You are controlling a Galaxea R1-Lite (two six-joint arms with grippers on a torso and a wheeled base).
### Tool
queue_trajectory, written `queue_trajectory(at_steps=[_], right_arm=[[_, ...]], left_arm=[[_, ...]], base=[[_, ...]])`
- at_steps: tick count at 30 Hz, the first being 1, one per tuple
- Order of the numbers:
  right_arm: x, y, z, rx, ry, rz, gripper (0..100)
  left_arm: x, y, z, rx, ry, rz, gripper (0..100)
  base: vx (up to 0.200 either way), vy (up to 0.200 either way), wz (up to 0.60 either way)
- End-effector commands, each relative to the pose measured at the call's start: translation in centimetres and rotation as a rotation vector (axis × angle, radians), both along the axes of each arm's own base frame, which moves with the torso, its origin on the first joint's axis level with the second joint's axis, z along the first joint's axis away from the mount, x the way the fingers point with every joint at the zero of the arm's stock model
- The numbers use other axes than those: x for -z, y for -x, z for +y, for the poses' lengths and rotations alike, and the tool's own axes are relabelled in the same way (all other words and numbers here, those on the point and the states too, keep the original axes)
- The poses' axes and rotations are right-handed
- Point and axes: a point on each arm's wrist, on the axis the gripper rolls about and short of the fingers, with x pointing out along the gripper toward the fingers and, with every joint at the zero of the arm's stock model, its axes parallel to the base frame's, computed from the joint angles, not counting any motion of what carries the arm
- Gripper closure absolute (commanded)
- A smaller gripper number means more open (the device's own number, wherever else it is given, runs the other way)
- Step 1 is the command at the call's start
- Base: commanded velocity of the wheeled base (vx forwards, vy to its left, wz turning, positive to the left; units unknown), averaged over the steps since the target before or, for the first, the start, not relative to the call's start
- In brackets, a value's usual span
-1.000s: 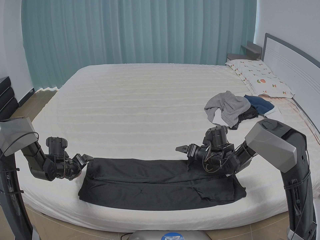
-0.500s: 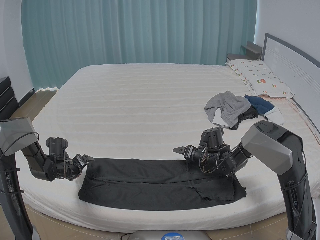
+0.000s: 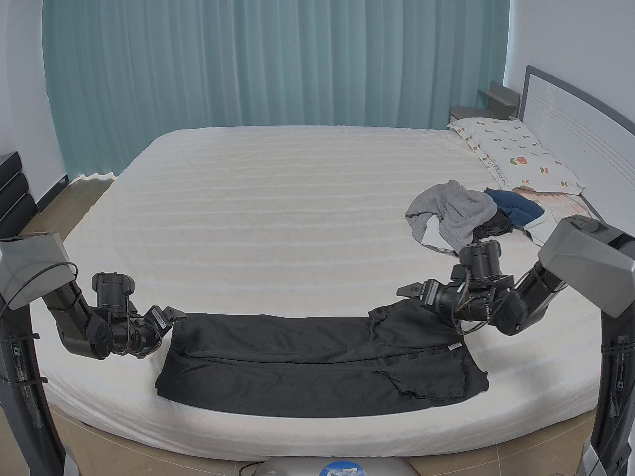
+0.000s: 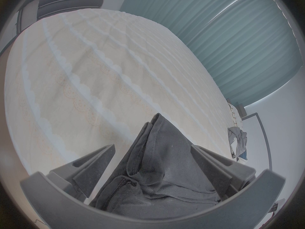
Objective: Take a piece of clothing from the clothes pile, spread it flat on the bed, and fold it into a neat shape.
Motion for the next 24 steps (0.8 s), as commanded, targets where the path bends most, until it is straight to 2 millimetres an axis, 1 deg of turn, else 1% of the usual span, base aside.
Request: queue_trajectory(at_steps=[1, 5, 6, 11, 12, 13, 17, 18, 24], right_arm=[[0.1, 1.4, -2.9, 0.029, 0.050, 0.025, 0], [0.5, 1.4, -3.6, 0.037, 0.065, 0.034, 0], [0.9, 1.2, -3.9, 0.039, 0.071, 0.041, 0], [1.7, 1.2, -3.9, 0.034, 0.079, 0.058, 0], [2.3, 1.2, -3.9, 0.028, 0.088, 0.067, 0], [2.4, 1.2, -3.8, 0.025, 0.090, 0.069, 0], [2.7, 1.2, -3.8, 0.021, 0.091, 0.075, 0], [2.7, 1.2, -3.8, 0.020, 0.092, 0.074, 100], [3.1, 1.6, -4.1, 0.010, 0.106, 0.095, 100]], left_arm=[[0.0, 0.0, 0.0, -0.001, 0.001, 0.001, 0], [0.0, 0.0, 0.0, -0.001, 0.001, 0.002, 0], [0.0, 0.0, 0.0, -0.001, 0.001, 0.002, 0], [0.0, 0.0, 0.0, -0.001, 0.001, 0.002, 0], [0.0, 0.0, 0.0, -0.001, 0.001, 0.002, 0], [0.0, 0.0, 0.0, -0.001, 0.001, 0.002, 0], [0.0, 0.0, 0.0, -0.001, 0.001, 0.001, 0], [0.0, 0.0, 0.0, -0.001, 0.001, 0.001, 0], [0.0, 0.0, 0.0, -0.001, 0.001, 0.002, 0]], base=[[0.000, 0.000, 0.00], [0.000, 0.000, 0.00], [0.000, 0.000, 0.00], [0.000, 0.000, 0.00], [0.000, 0.000, 0.00], [0.000, 0.000, 0.00], [0.000, 0.000, 0.00], [0.000, 0.000, 0.00], [0.000, 0.000, 0.00]])
